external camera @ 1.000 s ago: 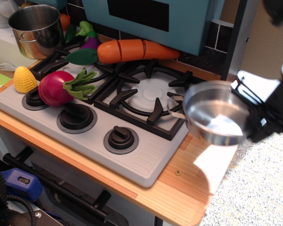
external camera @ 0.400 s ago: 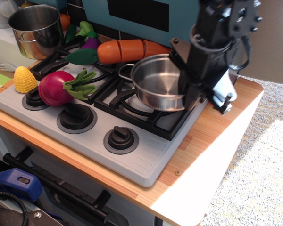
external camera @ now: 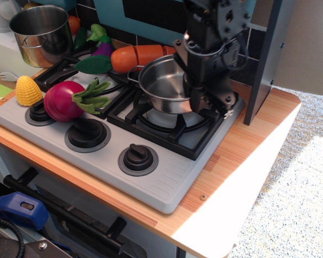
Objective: Put pot or pan on stove
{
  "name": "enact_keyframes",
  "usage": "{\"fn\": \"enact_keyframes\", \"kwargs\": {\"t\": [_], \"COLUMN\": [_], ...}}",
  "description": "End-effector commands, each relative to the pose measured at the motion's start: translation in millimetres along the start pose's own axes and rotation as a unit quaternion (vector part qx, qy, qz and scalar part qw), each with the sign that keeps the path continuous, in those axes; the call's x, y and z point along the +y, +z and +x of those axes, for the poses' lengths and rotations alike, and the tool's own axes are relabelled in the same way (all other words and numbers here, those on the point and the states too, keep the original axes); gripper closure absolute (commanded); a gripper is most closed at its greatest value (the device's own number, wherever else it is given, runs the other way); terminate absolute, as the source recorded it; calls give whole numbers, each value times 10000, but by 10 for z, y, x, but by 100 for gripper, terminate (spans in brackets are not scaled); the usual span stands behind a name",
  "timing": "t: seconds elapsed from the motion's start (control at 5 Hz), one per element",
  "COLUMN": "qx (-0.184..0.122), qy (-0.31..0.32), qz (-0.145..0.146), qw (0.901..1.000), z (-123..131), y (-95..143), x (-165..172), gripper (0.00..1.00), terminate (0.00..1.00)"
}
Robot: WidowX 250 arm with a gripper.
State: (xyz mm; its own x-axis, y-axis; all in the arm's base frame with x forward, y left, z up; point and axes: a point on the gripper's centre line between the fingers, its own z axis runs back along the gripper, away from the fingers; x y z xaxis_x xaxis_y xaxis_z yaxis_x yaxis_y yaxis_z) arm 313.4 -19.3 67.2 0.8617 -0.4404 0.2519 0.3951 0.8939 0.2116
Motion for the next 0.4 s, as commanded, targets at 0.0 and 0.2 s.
{"fn": "enact_keyframes", "kwargs": {"t": [0.0, 0.2], "qx": [-382, -382], "qy": [12, 12], "qz": [-42, -42], "qw": [9993, 9993], "z": [166, 166], "y": [14, 14], "x": [150, 150], "gripper": [100, 0], "terminate": [0, 0]}}
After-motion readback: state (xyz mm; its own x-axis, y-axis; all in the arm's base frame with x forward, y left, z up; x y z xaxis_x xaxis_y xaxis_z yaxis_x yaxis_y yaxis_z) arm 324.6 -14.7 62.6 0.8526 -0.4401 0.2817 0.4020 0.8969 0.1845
